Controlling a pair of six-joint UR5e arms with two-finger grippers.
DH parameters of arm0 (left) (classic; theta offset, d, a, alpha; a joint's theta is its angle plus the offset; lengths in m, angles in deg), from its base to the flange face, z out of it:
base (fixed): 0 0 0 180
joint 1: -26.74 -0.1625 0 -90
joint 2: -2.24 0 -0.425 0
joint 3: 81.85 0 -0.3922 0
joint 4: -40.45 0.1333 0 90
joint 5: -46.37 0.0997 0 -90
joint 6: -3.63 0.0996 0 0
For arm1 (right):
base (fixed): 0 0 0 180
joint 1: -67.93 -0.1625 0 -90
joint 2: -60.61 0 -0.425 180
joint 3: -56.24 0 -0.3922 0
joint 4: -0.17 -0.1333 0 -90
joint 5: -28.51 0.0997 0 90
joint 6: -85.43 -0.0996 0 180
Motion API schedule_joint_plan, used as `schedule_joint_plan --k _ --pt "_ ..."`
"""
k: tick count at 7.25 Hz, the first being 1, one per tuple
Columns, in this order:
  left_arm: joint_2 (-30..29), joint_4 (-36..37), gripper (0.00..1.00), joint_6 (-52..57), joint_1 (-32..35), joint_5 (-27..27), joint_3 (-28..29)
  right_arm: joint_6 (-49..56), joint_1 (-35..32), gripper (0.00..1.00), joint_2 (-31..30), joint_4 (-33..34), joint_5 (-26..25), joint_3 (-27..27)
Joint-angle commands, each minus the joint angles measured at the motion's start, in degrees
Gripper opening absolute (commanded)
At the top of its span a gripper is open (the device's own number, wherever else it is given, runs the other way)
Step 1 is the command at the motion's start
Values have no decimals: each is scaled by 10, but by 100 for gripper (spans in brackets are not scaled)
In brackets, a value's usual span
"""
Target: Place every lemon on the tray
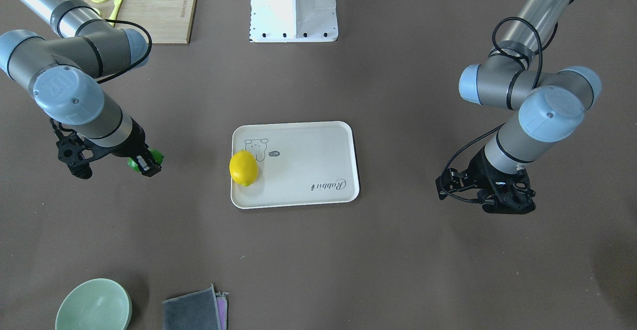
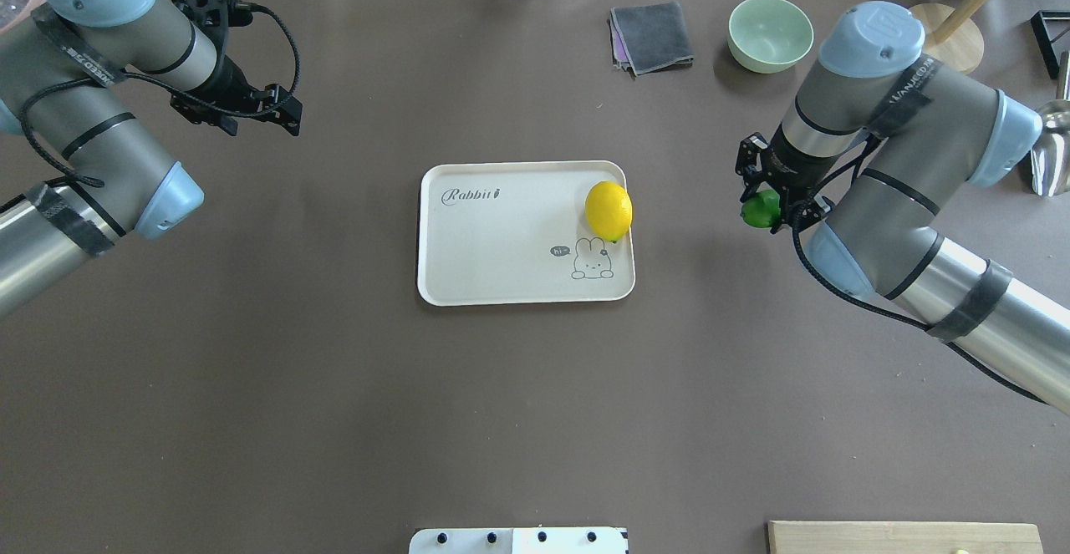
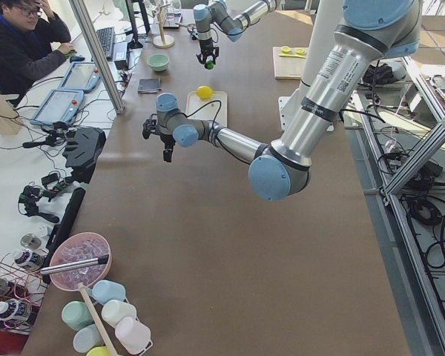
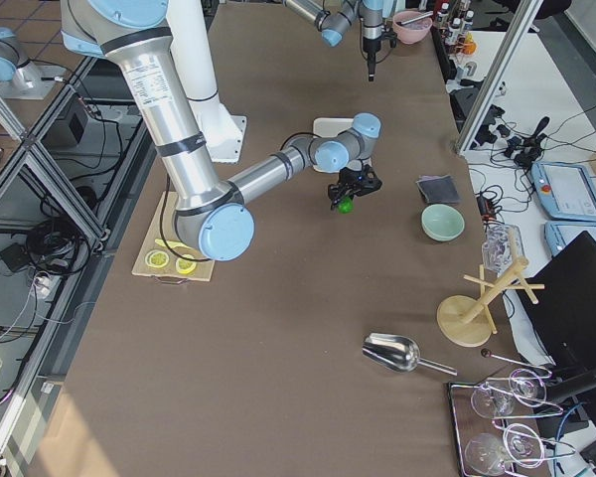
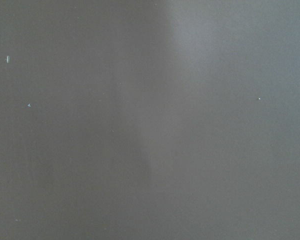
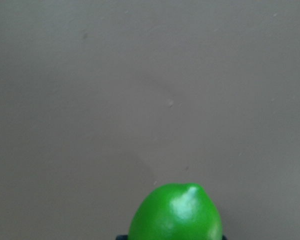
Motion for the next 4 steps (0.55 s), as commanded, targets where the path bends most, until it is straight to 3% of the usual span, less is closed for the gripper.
schedule_joint_plan --k 1,4 --pt "0 -1 98 -3 0 0 0 27 16 0 59 13 3 -32" --pt "0 -1 98 -5 0 -2 -1 88 72 0 127 17 -10 -51"
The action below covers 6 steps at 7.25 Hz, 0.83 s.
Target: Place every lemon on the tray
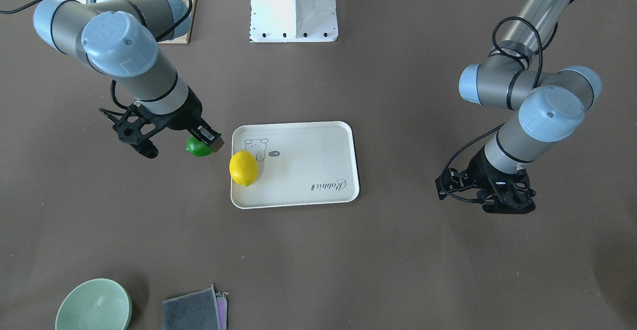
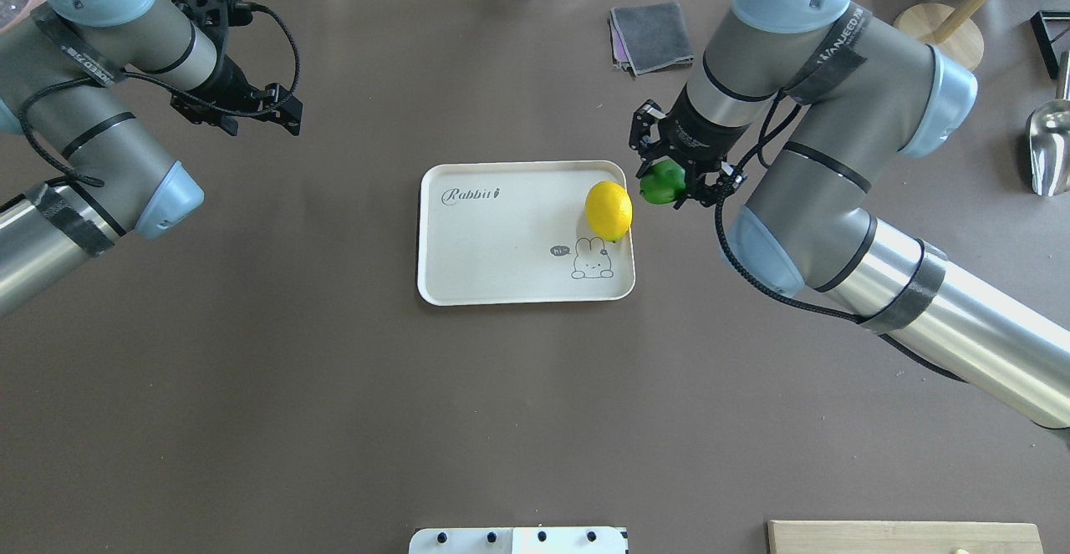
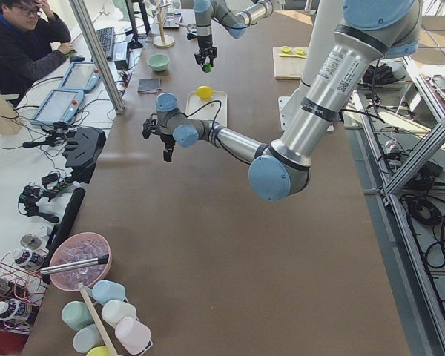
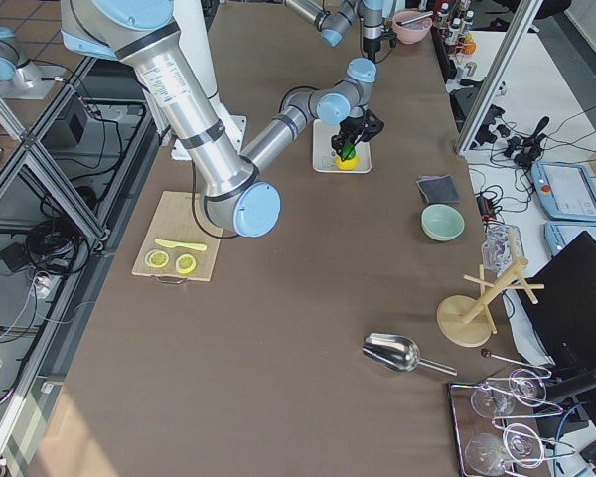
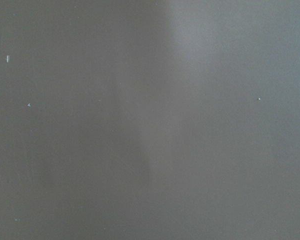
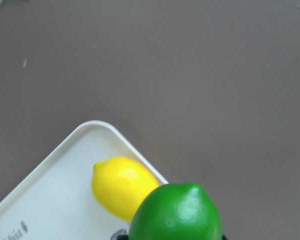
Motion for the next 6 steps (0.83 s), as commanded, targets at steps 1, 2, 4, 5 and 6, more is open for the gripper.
schedule_joint_plan --k 1,2,4,5,6 --pt "0 0 98 -3 0 -1 -1 60 69 0 51 -2 -49 1" --pt "0 0 98 -3 0 -1 -3 110 96 0 63 -4 -83 14" --pt "0 0 98 -4 0 -1 -4 126 100 0 86 -18 -91 71" --pt "0 0 98 -3 0 -1 -4 120 103 23 90 -28 -92 92" --pt "0 1 98 -3 0 -1 -4 118 103 61 90 -28 -92 99"
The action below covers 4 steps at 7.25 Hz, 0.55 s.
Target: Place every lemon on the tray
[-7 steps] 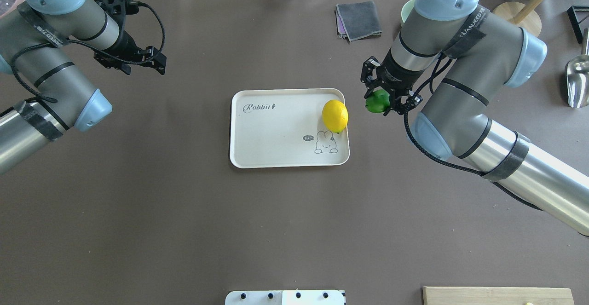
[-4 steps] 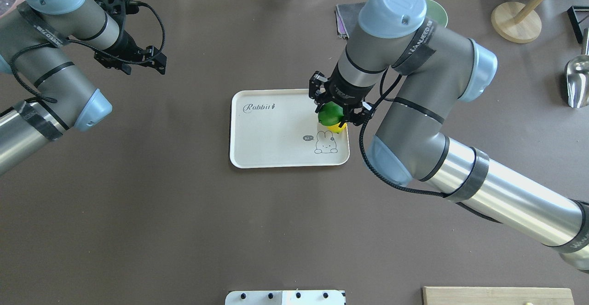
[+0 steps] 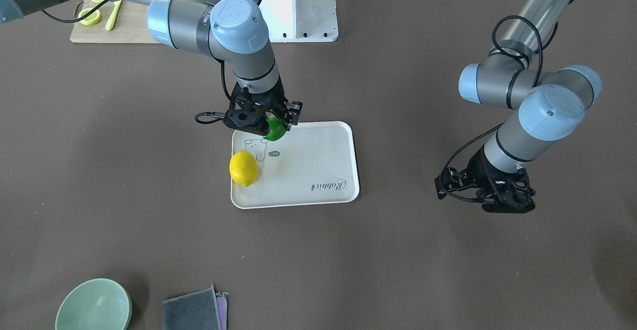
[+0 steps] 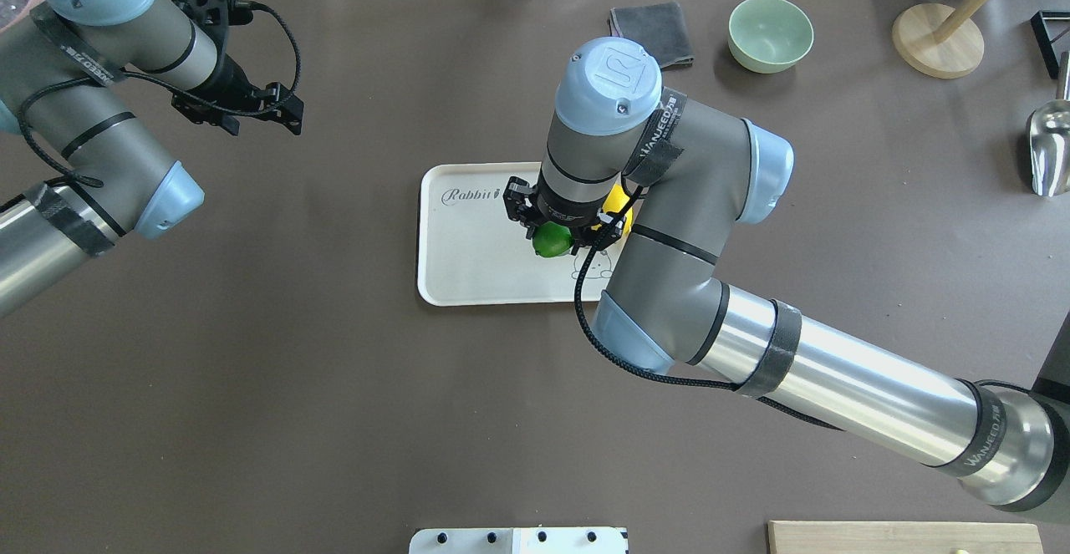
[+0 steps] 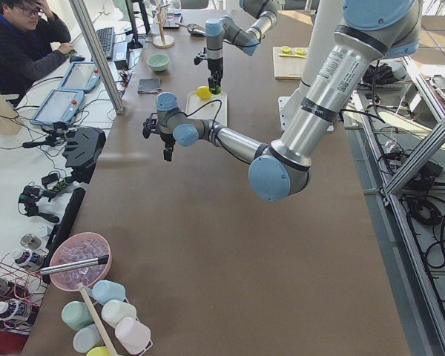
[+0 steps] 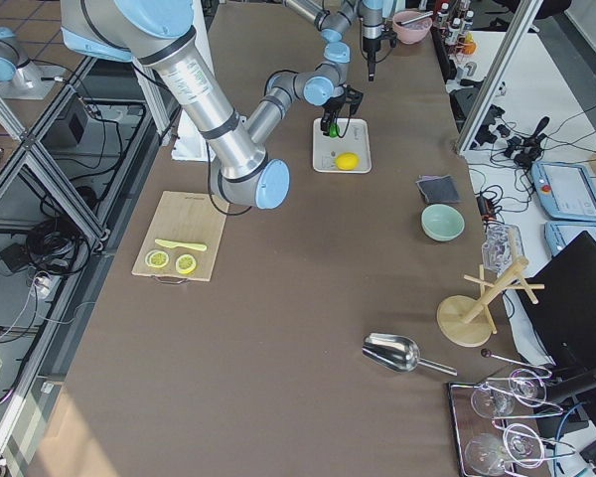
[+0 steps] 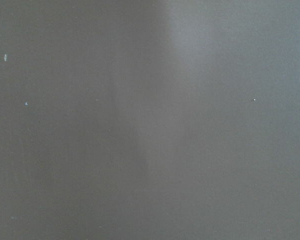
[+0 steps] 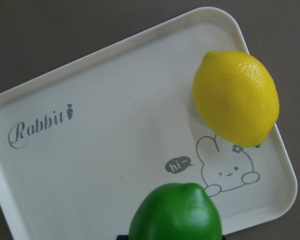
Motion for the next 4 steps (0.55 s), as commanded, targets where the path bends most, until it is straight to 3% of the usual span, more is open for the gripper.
schedule_joint_plan --k 1,4 --pt "0 1 98 0 0 0 2 -4 2 100 3 -5 -2 19" --pt "3 1 98 6 1 0 2 7 -11 100 -13 -5 0 20"
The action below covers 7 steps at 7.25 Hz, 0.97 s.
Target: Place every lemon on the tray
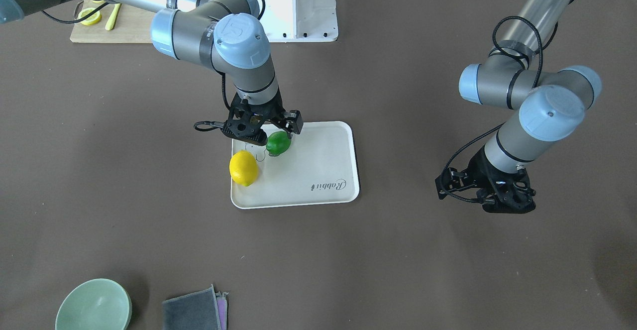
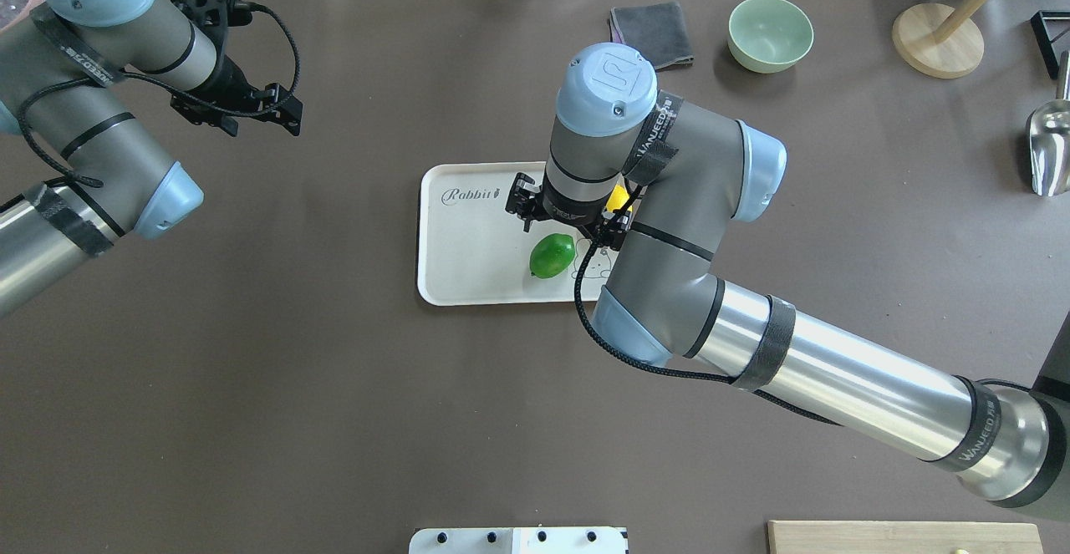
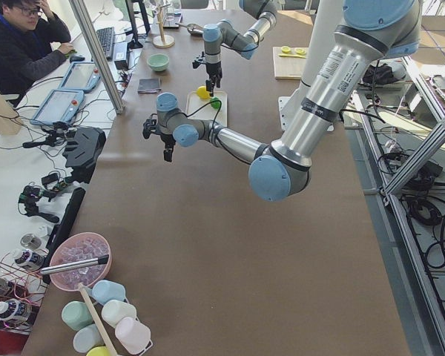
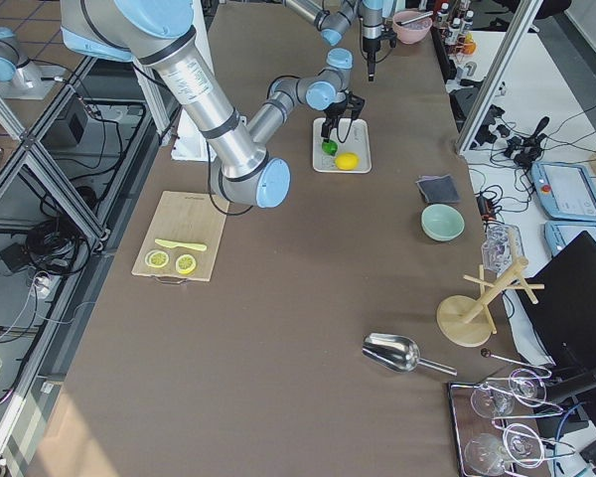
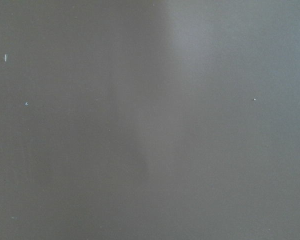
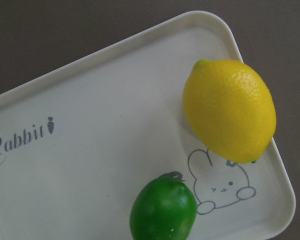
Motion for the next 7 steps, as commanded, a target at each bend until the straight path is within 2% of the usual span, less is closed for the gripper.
schedule_joint_plan --k 1,3,4,6,7 --pt "2 0 98 4 5 -3 -2 5 -27 100 -8 2 12 1" --pt "19 4 97 37 39 -38 -2 53 -68 100 -29 6 60 2" --pt "47 7 97 106 67 -61 -2 97 -96 100 -55 7 84 -6" --pt "124 7 97 263 139 -95 0 208 -148 100 -141 8 105 -63" --pt "157 6 97 287 182 -121 0 278 -192 100 -190 8 130 -85"
